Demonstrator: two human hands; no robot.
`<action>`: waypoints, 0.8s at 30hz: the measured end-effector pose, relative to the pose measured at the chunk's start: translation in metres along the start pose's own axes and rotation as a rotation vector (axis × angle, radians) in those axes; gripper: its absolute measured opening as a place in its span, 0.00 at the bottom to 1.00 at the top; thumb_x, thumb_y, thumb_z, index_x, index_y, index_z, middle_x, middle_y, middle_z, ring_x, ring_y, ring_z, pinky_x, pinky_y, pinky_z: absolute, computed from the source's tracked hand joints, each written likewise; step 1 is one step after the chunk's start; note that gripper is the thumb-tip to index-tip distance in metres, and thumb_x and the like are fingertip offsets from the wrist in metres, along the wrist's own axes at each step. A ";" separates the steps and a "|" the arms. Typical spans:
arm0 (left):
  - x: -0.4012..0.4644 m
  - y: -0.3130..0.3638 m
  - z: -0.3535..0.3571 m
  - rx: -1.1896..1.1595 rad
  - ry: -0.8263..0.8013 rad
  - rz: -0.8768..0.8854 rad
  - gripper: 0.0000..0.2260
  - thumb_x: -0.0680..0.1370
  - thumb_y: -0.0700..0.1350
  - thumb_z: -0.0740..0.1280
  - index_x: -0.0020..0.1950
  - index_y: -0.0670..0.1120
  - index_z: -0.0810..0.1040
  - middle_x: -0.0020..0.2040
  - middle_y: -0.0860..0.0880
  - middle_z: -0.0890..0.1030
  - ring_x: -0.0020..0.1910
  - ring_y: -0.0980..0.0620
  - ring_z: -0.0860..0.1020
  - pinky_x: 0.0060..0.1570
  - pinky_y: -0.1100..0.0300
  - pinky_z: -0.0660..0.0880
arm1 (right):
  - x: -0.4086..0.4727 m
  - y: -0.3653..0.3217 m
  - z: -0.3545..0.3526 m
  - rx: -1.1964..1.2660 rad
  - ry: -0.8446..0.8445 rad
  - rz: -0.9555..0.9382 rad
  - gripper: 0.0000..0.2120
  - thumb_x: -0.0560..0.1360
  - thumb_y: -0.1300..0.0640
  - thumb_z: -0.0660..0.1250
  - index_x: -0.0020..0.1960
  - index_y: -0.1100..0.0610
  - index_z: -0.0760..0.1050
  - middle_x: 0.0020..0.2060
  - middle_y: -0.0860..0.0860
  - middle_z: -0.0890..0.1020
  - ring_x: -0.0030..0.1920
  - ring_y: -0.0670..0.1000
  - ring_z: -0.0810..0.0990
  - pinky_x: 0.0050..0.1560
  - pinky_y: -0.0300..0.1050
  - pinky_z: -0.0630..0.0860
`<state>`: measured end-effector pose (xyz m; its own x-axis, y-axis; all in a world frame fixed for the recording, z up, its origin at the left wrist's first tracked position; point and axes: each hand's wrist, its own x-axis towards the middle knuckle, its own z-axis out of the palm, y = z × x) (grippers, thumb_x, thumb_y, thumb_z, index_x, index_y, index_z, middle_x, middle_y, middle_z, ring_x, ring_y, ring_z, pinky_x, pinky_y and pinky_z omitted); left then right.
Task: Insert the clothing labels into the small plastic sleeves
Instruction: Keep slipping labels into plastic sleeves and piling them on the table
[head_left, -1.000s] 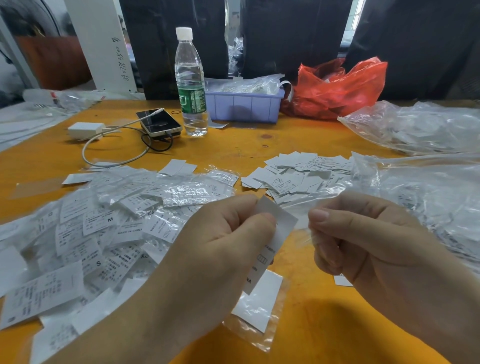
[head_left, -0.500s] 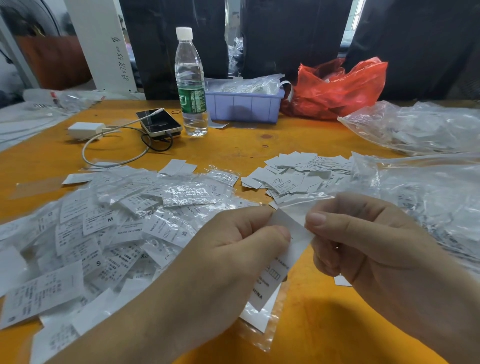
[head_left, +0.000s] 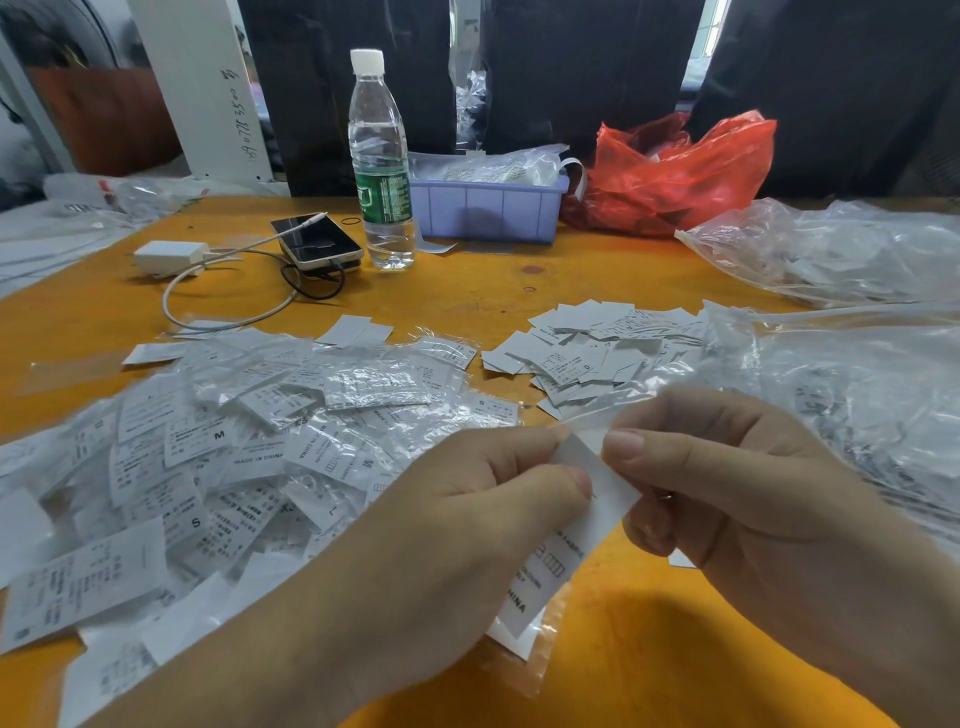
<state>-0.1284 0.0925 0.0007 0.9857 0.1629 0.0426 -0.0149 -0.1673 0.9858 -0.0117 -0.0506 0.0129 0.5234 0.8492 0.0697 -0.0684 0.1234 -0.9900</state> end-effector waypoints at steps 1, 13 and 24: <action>0.000 0.001 0.001 0.014 0.004 0.007 0.17 0.68 0.61 0.62 0.45 0.51 0.82 0.35 0.52 0.75 0.35 0.51 0.73 0.38 0.49 0.68 | 0.000 0.000 0.000 -0.010 -0.001 0.009 0.10 0.59 0.52 0.75 0.35 0.58 0.82 0.27 0.57 0.77 0.26 0.49 0.72 0.26 0.39 0.69; -0.003 0.004 0.002 0.109 0.053 0.022 0.22 0.68 0.61 0.61 0.44 0.44 0.80 0.36 0.42 0.75 0.34 0.45 0.73 0.36 0.45 0.68 | 0.001 0.002 -0.002 -0.024 0.006 0.039 0.11 0.59 0.51 0.75 0.34 0.58 0.83 0.27 0.56 0.76 0.25 0.49 0.71 0.26 0.38 0.69; -0.003 0.012 -0.008 0.074 0.193 0.081 0.13 0.72 0.52 0.62 0.42 0.43 0.78 0.31 0.43 0.72 0.30 0.51 0.72 0.29 0.61 0.68 | 0.003 -0.005 0.000 0.029 0.035 -0.005 0.11 0.64 0.53 0.70 0.27 0.58 0.77 0.22 0.55 0.67 0.24 0.51 0.63 0.25 0.41 0.66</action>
<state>-0.1326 0.0978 0.0134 0.9314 0.3278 0.1581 -0.0730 -0.2573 0.9636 -0.0094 -0.0490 0.0185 0.5534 0.8300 0.0695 -0.0899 0.1425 -0.9857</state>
